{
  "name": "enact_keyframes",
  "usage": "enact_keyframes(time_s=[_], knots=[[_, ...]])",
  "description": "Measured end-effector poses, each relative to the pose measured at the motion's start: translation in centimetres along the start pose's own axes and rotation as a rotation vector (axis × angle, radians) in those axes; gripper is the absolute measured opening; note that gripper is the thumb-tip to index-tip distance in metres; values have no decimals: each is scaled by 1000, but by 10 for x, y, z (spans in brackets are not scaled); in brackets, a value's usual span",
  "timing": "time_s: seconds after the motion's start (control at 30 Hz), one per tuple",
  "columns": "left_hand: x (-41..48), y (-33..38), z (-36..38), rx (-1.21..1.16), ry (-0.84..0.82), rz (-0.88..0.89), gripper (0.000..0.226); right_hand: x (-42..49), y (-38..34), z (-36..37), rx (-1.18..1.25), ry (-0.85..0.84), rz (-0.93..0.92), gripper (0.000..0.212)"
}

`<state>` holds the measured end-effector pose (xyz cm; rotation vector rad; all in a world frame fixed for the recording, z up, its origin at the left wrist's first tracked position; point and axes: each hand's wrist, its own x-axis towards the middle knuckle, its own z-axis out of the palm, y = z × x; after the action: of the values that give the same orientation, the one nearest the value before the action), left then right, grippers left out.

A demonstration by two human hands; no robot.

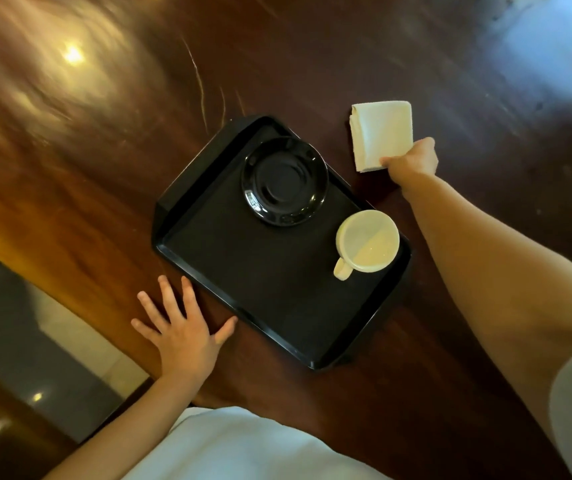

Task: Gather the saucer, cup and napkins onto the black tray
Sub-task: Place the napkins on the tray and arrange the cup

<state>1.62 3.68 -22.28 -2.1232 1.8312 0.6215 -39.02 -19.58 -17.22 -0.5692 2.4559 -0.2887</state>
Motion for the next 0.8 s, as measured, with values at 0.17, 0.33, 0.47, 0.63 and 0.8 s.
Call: enact_keyframes(time_s=[0.17,0.33,0.47,0.63,0.8], knots=[[0,6,-1,-2,-11,-17,117,-20,1,-7,281,-132,198,44],[-1,9,-12,29,-59,-38,119,-44,0,-35,671,-231,382,54],[0,11,-19,38,-96,-52,120,-84,0,-43,915,-286,343,59],[0,12,-27,6,-118,-40,114,-155,10,-40,1196,-467,282,54],[-6,3,-28,8,-102,15,106,-224,57,-14,1237,-626,275,53]])
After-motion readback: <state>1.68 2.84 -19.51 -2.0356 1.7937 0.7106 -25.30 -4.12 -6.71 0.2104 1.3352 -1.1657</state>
